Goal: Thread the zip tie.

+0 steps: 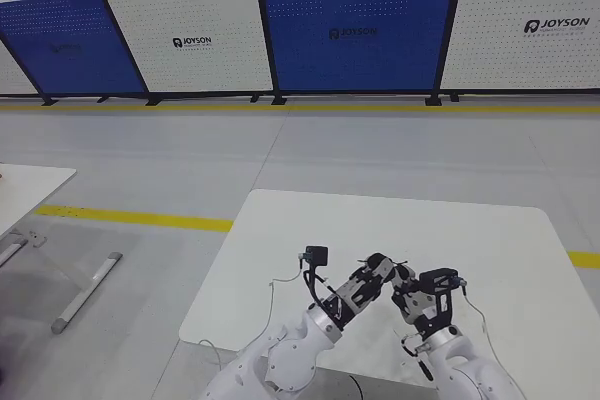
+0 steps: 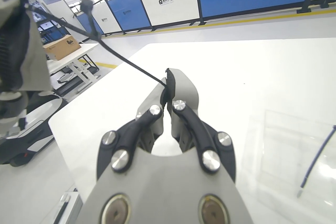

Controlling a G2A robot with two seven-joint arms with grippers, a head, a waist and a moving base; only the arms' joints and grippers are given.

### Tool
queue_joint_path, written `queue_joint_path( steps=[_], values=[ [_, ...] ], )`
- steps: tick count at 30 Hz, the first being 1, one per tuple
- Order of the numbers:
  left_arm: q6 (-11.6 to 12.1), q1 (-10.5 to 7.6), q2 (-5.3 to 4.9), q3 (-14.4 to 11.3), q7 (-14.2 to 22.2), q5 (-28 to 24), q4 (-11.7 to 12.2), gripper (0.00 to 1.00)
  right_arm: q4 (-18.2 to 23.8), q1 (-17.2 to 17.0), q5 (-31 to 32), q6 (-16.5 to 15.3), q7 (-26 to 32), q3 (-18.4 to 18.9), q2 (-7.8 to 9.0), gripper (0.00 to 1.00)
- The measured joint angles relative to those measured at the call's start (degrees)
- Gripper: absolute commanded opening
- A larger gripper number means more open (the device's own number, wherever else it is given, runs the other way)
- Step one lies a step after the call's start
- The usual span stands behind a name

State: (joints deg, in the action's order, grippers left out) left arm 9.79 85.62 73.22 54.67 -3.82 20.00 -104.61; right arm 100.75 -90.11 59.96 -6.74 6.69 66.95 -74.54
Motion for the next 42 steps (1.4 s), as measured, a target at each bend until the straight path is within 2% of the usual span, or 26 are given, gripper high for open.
queue_joint_path(
  steps=[15, 16, 17, 21, 23, 26, 32, 39, 42],
  values=[
    [-0.2, 0.85, 0.04, -0.1, -1.0, 1.3, -1.6, 0.00, -1.0, 1.2, -0.1, -0.5, 0.3, -0.2, 0.02, 0.00],
    [-0.3, 0.80, 0.04, 0.0, -1.1, 1.3, -1.6, 0.00, -1.0, 1.3, -0.2, -0.4, 0.4, -0.1, 0.02, 0.41],
    [-0.5, 0.73, 0.05, 0.0, -1.2, 1.4, -1.5, 0.00, -0.8, 1.3, -0.2, -0.3, 0.5, -0.1, 0.02, 1.00],
    [-2.7, 0.42, 0.16, 0.0, -3.0, 4.3, -1.3, 0.00, 1.2, 0.7, -0.6, 0.2, 0.7, 0.4, 0.12, 1.00],
    [-2.8, 0.29, 0.22, -0.1, -3.0, 4.2, -1.2, 0.00, 2.5, 0.0, -1.2, 0.5, 0.4, 1.1, 0.19, 1.00],
    [-2.6, -0.18, 0.22, 0.2, -1.1, 2.7, -0.8, 0.00, 3.9, -0.9, -3.3, 0.6, 0.0, 2.5, 0.30, 1.00],
    [-2.6, -0.79, 0.15, 1.5, -0.3, 1.6, 0.3, 0.00, 6.2, -3.0, -10.9, -0.4, -2.6, 5.9, 0.40, 1.00],
    [-3.9, -0.31, -0.01, 3.9, -2.7, 2.2, 1.1, 0.00, 7.9, -7.9, -21.2, -2.8, -7.1, 12.4, 0.75, 1.00],
    [-3.7, 0.05, -0.06, 4.6, -3.3, 2.2, 1.5, 0.00, 7.8, -9.2, -25.7, -3.2, -7.7, 14.6, 0.81, 1.00]
  ],
)
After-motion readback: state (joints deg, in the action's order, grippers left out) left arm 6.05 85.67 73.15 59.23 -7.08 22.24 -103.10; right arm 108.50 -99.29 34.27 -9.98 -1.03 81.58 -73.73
